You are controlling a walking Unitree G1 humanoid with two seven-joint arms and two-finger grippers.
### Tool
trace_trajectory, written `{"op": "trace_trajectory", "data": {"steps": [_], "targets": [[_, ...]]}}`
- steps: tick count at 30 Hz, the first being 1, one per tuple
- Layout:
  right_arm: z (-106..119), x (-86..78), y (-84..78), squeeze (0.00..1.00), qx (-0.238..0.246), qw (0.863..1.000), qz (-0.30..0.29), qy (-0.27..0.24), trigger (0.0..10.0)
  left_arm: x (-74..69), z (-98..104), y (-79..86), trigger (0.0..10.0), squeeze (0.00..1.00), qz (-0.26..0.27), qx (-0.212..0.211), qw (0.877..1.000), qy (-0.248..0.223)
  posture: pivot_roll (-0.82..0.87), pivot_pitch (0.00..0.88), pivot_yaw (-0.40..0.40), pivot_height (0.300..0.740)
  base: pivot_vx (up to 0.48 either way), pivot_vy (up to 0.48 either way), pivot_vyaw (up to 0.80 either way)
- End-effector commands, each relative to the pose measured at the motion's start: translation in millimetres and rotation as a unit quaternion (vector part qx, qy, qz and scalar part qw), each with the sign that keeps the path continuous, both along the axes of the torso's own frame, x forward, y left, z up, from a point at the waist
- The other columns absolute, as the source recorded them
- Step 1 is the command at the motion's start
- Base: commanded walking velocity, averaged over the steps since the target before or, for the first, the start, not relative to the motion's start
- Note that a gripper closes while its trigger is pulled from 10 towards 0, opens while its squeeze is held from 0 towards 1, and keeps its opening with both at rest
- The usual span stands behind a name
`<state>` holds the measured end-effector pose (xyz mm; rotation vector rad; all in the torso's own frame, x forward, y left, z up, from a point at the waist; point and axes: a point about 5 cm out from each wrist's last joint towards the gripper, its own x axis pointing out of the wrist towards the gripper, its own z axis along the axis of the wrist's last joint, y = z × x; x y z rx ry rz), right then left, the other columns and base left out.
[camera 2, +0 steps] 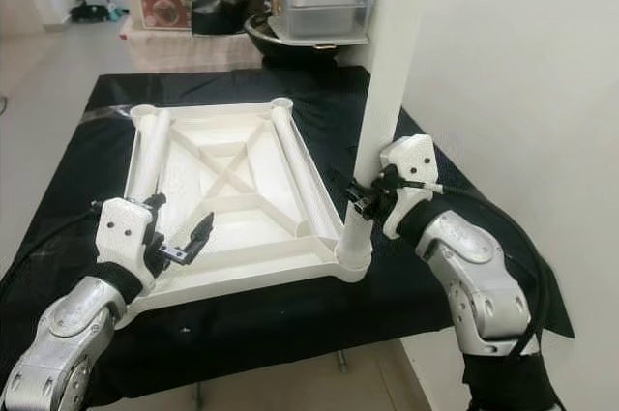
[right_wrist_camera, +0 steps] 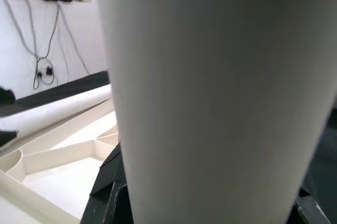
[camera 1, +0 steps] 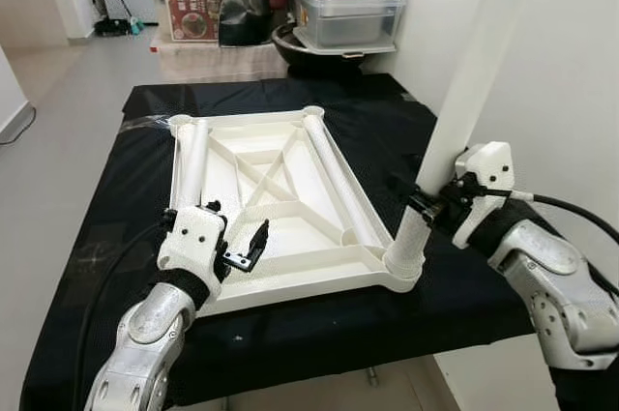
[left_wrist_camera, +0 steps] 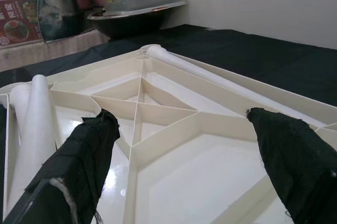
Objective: Building children table
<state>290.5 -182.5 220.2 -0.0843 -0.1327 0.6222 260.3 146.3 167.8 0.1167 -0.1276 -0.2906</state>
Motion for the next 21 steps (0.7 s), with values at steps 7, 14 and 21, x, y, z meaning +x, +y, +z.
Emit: {"op": "trace_trajectory", "data": {"steps": [7, 14, 21], "targets": [[-47.0, 3.7, 12.7, 0.00, 0.082, 0.981, -0.013, 0.177, 10.0, 1.0, -4.9, 3.4, 10.0, 0.00, 0.008, -0.001, 1.000, 0.011, 0.02, 0.000, -0.070, 0.740, 0.000, 0.000, 0.00], [-55.2, 7.4, 12.4, 0.00, 0.093, 0.973, -0.036, 0.207, 10.0, 0.9, -5.8, 6.5, 10.0, 0.00, 0.018, 0.000, 1.000, 0.013, 0.02, 0.000, -0.076, 0.740, 0.000, 0.000, 0.00], [-62.3, -0.3, 24.8, 0.00, 0.083, 0.974, -0.032, 0.208, 10.0, 0.5, -7.1, 7.3, 10.0, 0.00, 0.022, 0.002, 1.000, 0.015, 0.02, 0.000, -0.074, 0.740, 0.000, 0.000, 0.00]]}}
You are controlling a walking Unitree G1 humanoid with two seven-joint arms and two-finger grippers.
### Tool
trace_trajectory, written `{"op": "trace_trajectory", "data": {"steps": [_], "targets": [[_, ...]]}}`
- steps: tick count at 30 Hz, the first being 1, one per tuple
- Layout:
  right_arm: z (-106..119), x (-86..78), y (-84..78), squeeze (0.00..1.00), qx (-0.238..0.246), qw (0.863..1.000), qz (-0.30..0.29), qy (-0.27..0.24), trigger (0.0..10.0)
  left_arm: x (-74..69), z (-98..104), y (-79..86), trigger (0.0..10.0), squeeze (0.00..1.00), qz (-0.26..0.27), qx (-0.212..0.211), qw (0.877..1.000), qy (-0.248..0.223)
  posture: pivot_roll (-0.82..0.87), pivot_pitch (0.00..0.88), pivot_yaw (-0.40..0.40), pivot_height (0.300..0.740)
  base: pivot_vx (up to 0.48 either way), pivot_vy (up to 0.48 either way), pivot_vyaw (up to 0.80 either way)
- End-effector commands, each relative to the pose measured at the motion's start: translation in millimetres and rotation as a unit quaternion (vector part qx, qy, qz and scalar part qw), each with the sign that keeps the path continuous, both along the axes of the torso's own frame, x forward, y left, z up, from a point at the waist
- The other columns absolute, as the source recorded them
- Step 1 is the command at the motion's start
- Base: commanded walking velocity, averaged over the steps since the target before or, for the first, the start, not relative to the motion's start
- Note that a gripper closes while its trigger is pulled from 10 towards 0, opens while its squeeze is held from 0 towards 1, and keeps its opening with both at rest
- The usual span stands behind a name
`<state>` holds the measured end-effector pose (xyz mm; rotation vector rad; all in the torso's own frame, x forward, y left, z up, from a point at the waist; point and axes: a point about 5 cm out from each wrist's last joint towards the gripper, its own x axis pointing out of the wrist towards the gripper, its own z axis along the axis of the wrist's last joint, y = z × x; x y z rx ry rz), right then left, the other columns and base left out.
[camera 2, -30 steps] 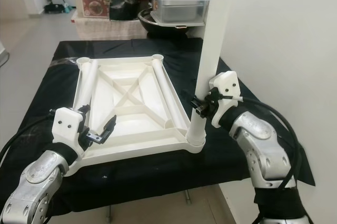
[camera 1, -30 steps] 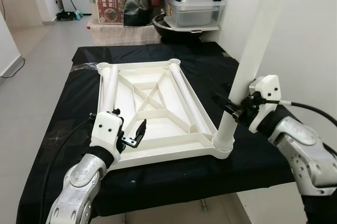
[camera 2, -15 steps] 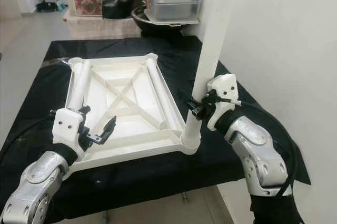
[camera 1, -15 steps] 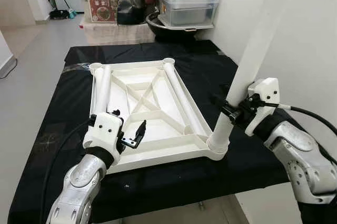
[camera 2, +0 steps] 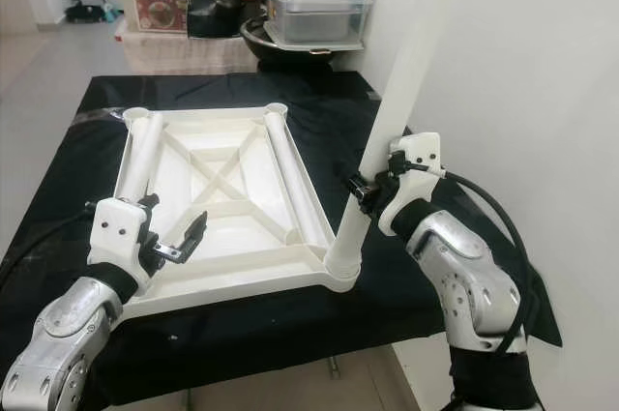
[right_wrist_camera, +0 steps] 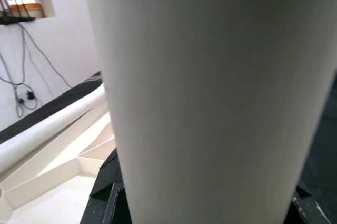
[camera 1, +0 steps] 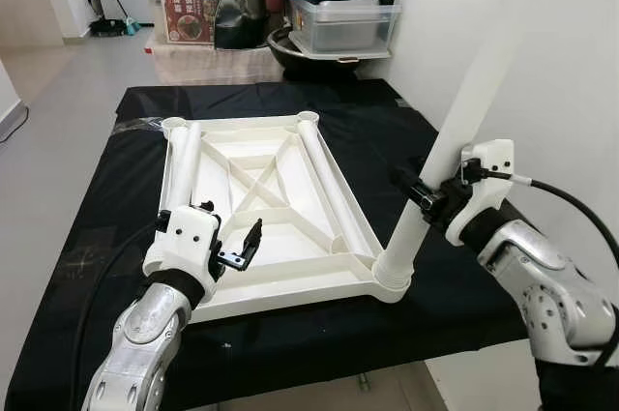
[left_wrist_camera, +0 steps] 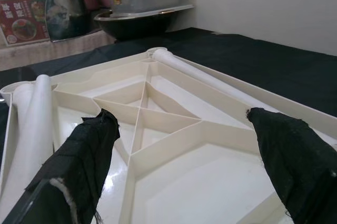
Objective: Building children table
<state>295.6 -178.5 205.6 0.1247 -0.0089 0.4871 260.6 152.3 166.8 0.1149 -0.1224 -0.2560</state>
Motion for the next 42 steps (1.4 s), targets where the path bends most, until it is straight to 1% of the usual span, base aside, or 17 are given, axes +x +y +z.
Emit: {"op": "trace_trajectory", "data": {"steps": [1, 5, 7, 8, 9, 10, 12, 14, 16, 21, 24, 25, 27, 28, 32, 37, 42], "targets": [[-49.0, -4.8, 19.7, 0.00, 0.004, 0.992, 0.023, 0.121, 10.0, 0.5, -5.8, 2.2, 10.0, 0.00, 0.006, 0.005, 1.000, 0.013, 0.02, 0.000, -0.074, 0.740, 0.000, 0.000, 0.00], [-51.4, -2.0, 15.9, 0.00, -0.015, 0.991, -0.022, 0.130, 10.0, 0.6, -5.7, 3.5, 10.0, 0.00, 0.008, 0.006, 1.000, 0.012, 0.01, 0.000, -0.071, 0.740, 0.000, 0.000, 0.00], [-51.4, -2.0, 15.9, 0.00, -0.015, 0.991, -0.022, 0.130, 10.0, 0.6, -5.7, 3.5, 10.0, 0.00, 0.008, 0.006, 1.000, 0.012, 0.01, 0.000, -0.071, 0.740, 0.000, 0.000, 0.00], [-53.9, 2.4, 9.0, 0.00, -0.027, 0.987, -0.080, 0.135, 10.0, 0.7, -5.8, 4.0, 10.0, 0.00, 0.009, 0.007, 1.000, 0.012, 0.01, 0.000, -0.070, 0.740, 0.000, 0.000, 0.00], [-60.8, 9.9, -8.8, 0.00, -0.015, 0.971, -0.184, 0.150, 10.0, 1.1, -5.9, 3.8, 10.0, 0.00, 0.011, 0.008, 1.000, 0.012, 0.02, 0.000, -0.073, 0.740, 0.000, 0.000, 0.00], [-60.8, 9.9, -8.8, 0.00, -0.015, 0.971, -0.184, 0.150, 10.0, 1.1, -5.9, 3.8, 10.0, 0.00, 0.011, 0.008, 1.000, 0.012, 0.02, 0.000, -0.073, 0.740, 0.000, 0.000, 0.00], [-72.1, 15.2, -31.1, 0.00, 0.017, 0.935, -0.310, 0.173, 10.0, 1.7, -5.8, 3.9, 10.0, 0.00, 0.014, 0.009, 1.000, 0.012, 0.02, 0.000, -0.074, 0.740, 0.000, 0.000, 0.00], [-72.1, 15.2, -31.1, 0.00, 0.017, 0.935, -0.310, 0.173, 10.0, 1.7, -5.8, 3.9, 10.0, 0.00, 0.014, 0.009, 1.000, 0.012, 0.02, 0.000, -0.074, 0.740, 0.000, 0.000, 0.00], [-74.4, 18.4, -38.5, 0.00, 0.012, 0.916, -0.360, 0.174, 10.0, 2.6, -6.5, 6.8, 10.0, 0.00, 0.023, 0.013, 1.000, 0.014, 0.02, 0.000, -0.073, 0.740, 0.000, 0.000, 0.00], [-73.1, 22.8, -34.2, 0.00, 0.005, 0.906, -0.386, 0.173, 10.0, 3.9, -7.0, 9.6, 10.0, 0.00, 0.032, 0.017, 0.999, 0.015, 0.03, 0.000, -0.077, 0.740, 0.000, 0.000, 0.00], [-64.1, 26.1, -21.7, 0.00, 0.005, 0.917, -0.370, 0.150, 10.0, 4.8, -5.0, 10.2, 10.0, 0.00, 0.035, 0.016, 0.999, 0.012, 0.03, 0.000, -0.077, 0.740, 0.000, 0.000, 0.00], [-57.9, 28.3, -11.8, 0.00, -0.010, 0.928, -0.349, 0.133, 10.0, 5.0, -5.0, 11.2, 10.0, 0.00, 0.037, 0.017, 0.999, 0.012, 0.03, 0.000, -0.076, 0.740, 0.000, 0.000, 0.00], [-54.0, 29.4, 1.4, 0.00, -0.016, 0.931, -0.342, 0.130, 10.0, 4.8, -6.9, 13.0, 10.0, 0.00, 0.041, 0.021, 0.999, 0.015, 0.02, 0.000, -0.075, 0.740, 0.000, 0.000, 0.00], [-54.0, 29.4, 1.4, 0.00, -0.016, 0.931, -0.342, 0.130, 10.0, 4.8, -6.9, 13.0, 10.0, 0.00, 0.041, 0.021, 0.999, 0.015, 0.02, 0.000, -0.075, 0.740, 0.000, 0.000, 0.00], [-56.8, 25.5, 3.2, 0.00, -0.018, 0.917, -0.373, 0.142, 10.0, 5.7, -6.8, 13.7, 10.0, 0.00, 0.047, 0.021, 0.999, 0.016, 0.03, 0.000, -0.078, 0.740, 0.000, 0.000, 0.00], [-54.5, 22.6, 2.6, 0.00, -0.034, 0.908, -0.396, 0.132, 10.0, 6.3, -7.2, 14.1, 10.0, 0.00, 0.050, 0.022, 0.998, 0.016, 0.03, 0.000, -0.078, 0.740, 0.000, 0.000, 0.00], [-49.9, 20.3, 8.1, 0.00, -0.038, 0.910, -0.397, 0.117, 10.0, 7.5, -7.8, 14.5, 10.0, 0.00, 0.052, 0.024, 0.998, 0.018, 0.02, 0.000, -0.073, 0.740, 0.000, 0.000, 0.00]]}}
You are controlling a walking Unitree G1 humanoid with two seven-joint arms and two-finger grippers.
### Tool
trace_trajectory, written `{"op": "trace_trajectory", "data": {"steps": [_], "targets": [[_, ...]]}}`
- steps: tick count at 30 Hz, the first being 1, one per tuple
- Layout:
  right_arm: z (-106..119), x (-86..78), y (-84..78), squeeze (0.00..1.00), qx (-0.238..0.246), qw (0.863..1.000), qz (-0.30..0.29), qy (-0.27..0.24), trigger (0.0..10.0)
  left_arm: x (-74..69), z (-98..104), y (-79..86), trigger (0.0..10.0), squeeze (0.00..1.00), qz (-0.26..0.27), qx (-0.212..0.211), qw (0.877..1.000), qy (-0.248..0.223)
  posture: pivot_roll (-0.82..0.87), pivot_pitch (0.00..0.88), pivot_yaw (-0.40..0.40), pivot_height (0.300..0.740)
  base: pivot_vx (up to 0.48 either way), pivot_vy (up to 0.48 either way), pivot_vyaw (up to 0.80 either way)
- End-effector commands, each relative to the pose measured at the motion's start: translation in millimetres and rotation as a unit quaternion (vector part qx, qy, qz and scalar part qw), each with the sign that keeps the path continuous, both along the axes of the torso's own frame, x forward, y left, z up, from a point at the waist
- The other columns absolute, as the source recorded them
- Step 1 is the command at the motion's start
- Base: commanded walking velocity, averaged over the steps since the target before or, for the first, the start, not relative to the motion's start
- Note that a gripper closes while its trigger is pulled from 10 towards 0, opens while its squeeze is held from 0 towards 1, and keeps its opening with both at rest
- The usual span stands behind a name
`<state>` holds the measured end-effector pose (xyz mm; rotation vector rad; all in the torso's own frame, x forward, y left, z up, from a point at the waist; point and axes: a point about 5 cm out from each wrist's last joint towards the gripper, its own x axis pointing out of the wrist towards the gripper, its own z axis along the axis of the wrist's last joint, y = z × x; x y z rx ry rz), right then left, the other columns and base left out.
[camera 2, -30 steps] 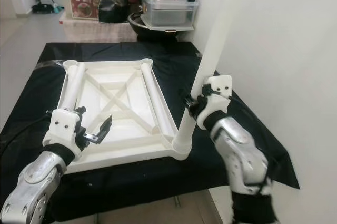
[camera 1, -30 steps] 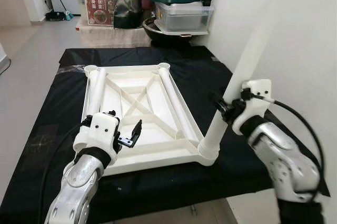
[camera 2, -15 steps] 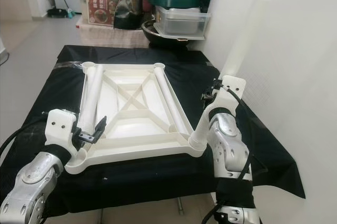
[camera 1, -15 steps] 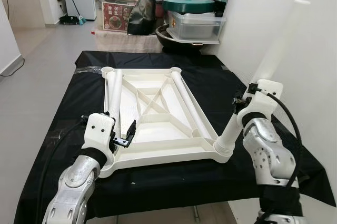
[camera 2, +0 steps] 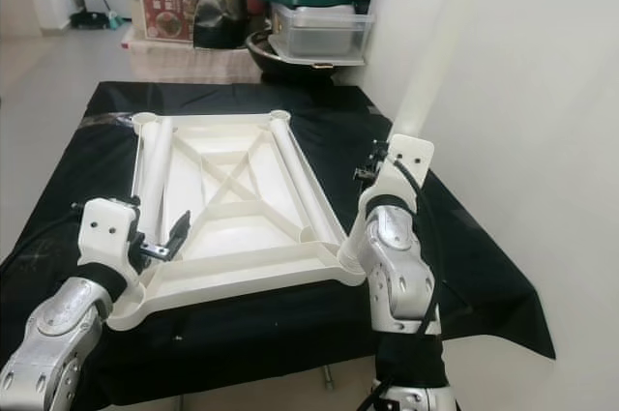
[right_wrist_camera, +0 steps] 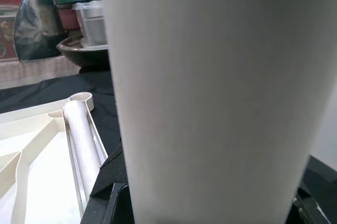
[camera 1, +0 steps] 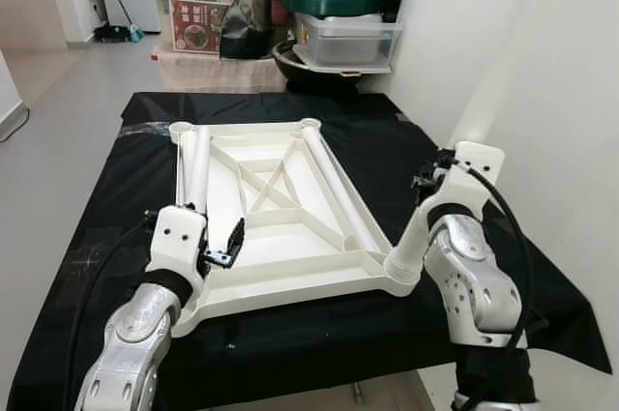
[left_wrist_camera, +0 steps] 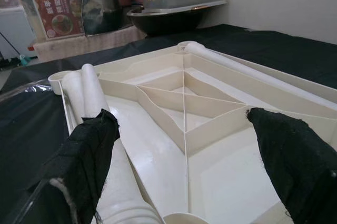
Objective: Building children table
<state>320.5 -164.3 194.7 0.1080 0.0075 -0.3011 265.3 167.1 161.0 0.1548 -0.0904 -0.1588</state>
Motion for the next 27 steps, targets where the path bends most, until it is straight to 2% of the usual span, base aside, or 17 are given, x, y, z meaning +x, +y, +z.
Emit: {"op": "trace_trajectory", "data": {"steps": [1, 3, 7, 13, 27], "targets": [[-39.0, -4.5, -6.1, 0.00, 0.006, 0.996, -0.018, 0.091, 10.0, 2.8, -2.0, -0.4, 10.0, 0.00, 0.001, 0.005, 1.000, 0.007, 0.02, 0.000, -0.073, 0.740, 0.000, 0.000, 0.00], [-39.5, -5.4, -5.1, 0.00, 0.013, 0.995, -0.021, 0.100, 10.0, 3.2, -1.8, -0.4, 10.0, 0.00, 0.001, 0.004, 1.000, 0.007, 0.02, 0.000, -0.073, 0.740, 0.000, 0.000, 0.00], [-36.7, -7.7, -5.5, 0.00, -0.017, 0.990, -0.054, 0.129, 10.0, 4.2, -2.2, -1.1, 10.0, 0.00, 0.002, 0.004, 1.000, 0.007, 0.02, 0.000, -0.073, 0.740, 0.000, 0.000, 0.00], [-41.2, -7.9, -6.1, 0.00, 0.002, 0.988, -0.055, 0.141, 10.0, 5.1, -2.7, -1.4, 10.0, 0.00, 0.003, 0.004, 1.000, 0.007, 0.02, 0.000, -0.074, 0.740, 0.000, 0.000, 0.00], [-36.7, -11.0, -11.5, 0.00, 0.035, 0.989, -0.069, 0.128, 10.0, 7.3, -3.3, -2.7, 10.0, 0.00, -0.002, 0.007, 1.000, 0.006, 0.02, 0.000, -0.066, 0.740, 0.000, 0.000, 0.00]]}}
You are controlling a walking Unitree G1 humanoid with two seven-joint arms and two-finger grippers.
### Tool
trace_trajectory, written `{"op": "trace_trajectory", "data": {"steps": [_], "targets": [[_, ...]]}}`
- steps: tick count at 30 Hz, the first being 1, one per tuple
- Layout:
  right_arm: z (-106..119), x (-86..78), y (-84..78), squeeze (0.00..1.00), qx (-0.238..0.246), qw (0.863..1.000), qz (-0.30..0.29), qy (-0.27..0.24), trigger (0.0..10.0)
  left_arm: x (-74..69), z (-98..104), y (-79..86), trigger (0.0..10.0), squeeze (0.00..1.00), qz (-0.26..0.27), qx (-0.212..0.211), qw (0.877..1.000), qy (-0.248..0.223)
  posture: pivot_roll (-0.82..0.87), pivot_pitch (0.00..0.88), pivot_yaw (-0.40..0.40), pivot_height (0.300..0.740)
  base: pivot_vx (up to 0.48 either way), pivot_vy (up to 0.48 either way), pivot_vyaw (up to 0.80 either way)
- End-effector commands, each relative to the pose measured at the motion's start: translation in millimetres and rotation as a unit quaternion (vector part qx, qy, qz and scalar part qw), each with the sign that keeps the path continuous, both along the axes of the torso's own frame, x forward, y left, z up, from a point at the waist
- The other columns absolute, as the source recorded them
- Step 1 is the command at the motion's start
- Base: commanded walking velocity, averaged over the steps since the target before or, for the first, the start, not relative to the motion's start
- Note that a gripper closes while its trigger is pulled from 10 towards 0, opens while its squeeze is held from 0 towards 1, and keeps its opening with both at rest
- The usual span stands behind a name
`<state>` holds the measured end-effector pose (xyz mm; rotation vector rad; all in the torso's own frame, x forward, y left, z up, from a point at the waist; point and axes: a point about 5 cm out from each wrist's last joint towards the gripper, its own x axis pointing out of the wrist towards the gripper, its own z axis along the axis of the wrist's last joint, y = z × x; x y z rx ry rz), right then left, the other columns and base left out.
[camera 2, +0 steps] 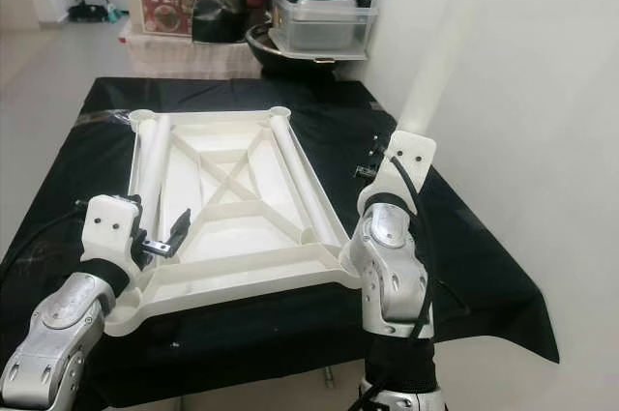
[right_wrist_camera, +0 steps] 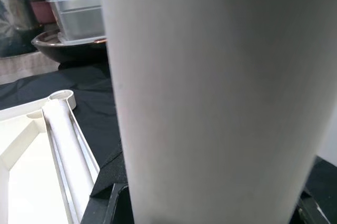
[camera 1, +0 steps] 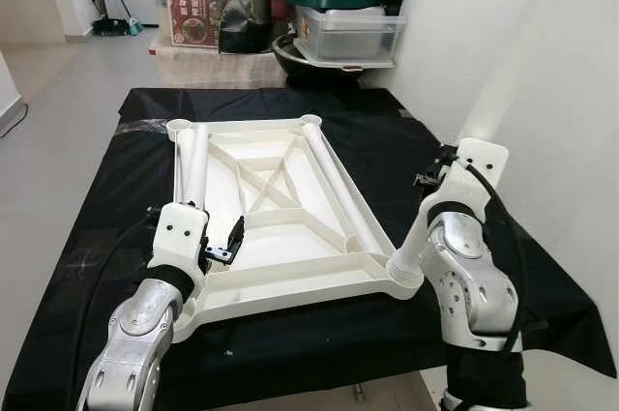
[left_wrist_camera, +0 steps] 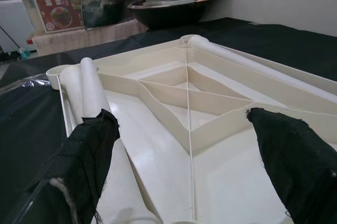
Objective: Building children table
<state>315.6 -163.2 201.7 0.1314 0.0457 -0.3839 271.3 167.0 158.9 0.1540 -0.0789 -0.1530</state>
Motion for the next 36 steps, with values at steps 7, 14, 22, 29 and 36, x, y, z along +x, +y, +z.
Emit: {"op": "trace_trajectory", "data": {"steps": [7, 14, 22, 29, 36], "targets": [[-40.6, -6.8, -12.4, 0.18, 0.021, 0.995, -0.028, 0.098, 10.0, 1.7, -1.6, -3.3, 10.0, 0.00, -0.009, 0.008, 1.000, 0.001, 0.02, 0.000, -0.065, 0.740, 0.000, 0.000, 0.00], [-38.3, -6.9, -12.0, 0.43, 0.017, 0.995, -0.029, 0.092, 10.0, 2.0, -1.8, -3.6, 10.0, 0.00, -0.010, 0.008, 1.000, 0.001, 0.02, 0.000, -0.065, 0.740, 0.000, 0.000, 0.00], [-37.4, -6.9, -11.8, 0.43, 0.016, 0.995, -0.028, 0.090, 10.0, 2.0, -1.8, -3.7, 10.0, 0.00, -0.011, 0.008, 1.000, 0.001, 0.02, 0.000, -0.065, 0.740, 0.000, 0.000, 0.00], [-23.5, -7.4, -11.5, 0.44, 0.020, 0.998, -0.029, 0.055, 10.0, 2.9, -2.0, -4.1, 10.0, 0.00, -0.014, 0.008, 1.000, 0.001, 0.01, 0.000, -0.061, 0.740, 0.000, 0.000, 0.00], [-16.2, -8.1, -9.8, 0.44, 0.012, 0.999, -0.028, 0.036, 10.0, 3.1, -2.4, -4.4, 10.0, 0.00, -0.015, 0.008, 1.000, 0.001, 0.01, 0.000, -0.060, 0.740, 0.000, 0.000, 0.00]]}}
